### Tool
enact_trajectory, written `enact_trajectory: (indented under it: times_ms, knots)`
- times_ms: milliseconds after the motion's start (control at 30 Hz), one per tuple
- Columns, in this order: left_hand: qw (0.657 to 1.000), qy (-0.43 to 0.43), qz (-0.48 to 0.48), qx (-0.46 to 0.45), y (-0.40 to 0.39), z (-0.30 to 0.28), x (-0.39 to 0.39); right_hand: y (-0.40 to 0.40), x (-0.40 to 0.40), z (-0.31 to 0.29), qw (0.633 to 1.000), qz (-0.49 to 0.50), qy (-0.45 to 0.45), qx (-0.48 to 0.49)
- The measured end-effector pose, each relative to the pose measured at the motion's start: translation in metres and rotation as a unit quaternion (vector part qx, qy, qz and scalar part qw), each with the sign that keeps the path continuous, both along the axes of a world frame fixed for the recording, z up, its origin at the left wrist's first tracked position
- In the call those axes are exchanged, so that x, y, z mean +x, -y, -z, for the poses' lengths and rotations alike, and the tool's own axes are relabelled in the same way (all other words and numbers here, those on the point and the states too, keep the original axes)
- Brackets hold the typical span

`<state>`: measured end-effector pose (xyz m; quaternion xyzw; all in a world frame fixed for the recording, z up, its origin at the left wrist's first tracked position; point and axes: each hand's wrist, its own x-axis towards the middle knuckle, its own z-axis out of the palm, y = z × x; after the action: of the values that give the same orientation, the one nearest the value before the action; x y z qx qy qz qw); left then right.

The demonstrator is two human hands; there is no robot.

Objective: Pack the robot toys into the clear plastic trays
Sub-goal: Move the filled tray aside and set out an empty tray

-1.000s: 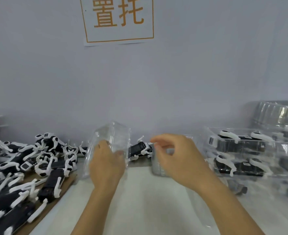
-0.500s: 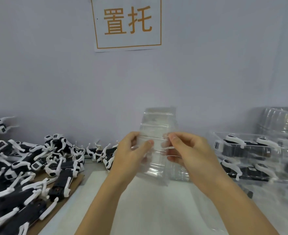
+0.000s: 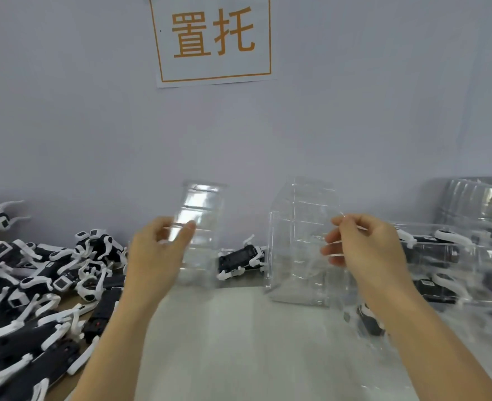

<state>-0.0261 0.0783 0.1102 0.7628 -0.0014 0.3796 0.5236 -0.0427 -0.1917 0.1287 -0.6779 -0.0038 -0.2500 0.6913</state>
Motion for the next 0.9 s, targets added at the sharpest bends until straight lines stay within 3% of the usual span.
enact_trajectory:
  times_ms: [100,200,300,367,433,500,567,600,667,733,800,900]
  knots:
    - [0.979,-0.047,-0.159,0.117,-0.026,0.004,-0.006,0.0,-0.001,0.0,1.0,-0.026,-0.01,-0.012]
    - [0.915,-0.105,-0.311,0.234,-0.043,0.015,-0.011,-0.006,-0.003,0.001,0.995,-0.079,-0.043,-0.041]
    - [0.876,-0.193,-0.371,0.239,-0.052,0.021,-0.014,-0.014,-0.002,0.004,0.983,-0.142,-0.088,-0.071]
    - [0.874,-0.197,-0.379,0.231,-0.053,0.018,-0.012,-0.021,-0.003,0.006,0.977,-0.165,-0.104,-0.081]
    - [0.927,-0.146,-0.282,0.2,-0.043,0.01,-0.011,-0.028,-0.006,0.01,0.973,-0.181,-0.11,-0.086]
    - [0.984,-0.116,-0.052,0.124,-0.023,0.003,-0.014,-0.035,-0.008,0.014,0.97,-0.198,-0.118,-0.08]
    - [0.969,-0.152,0.173,0.088,0.007,-0.001,-0.019,-0.043,-0.011,0.016,0.967,-0.211,-0.123,-0.076]
    - [0.952,-0.167,0.235,0.102,0.02,0.0,-0.019,-0.046,-0.012,0.017,0.965,-0.215,-0.126,-0.078]
    - [0.942,-0.168,0.257,0.133,0.04,0.007,-0.015,-0.046,-0.013,0.017,0.959,-0.224,-0.142,-0.099]
    - [0.946,-0.167,0.227,0.158,0.045,0.013,-0.01,-0.034,-0.015,0.012,0.941,-0.211,-0.167,-0.207]
    - [0.934,-0.181,0.237,0.196,0.039,0.016,-0.008,-0.015,-0.015,0.005,0.898,-0.169,-0.193,-0.357]
    - [0.911,-0.204,0.255,0.252,0.031,0.017,-0.008,0.004,-0.017,-0.005,0.841,-0.076,-0.216,-0.489]
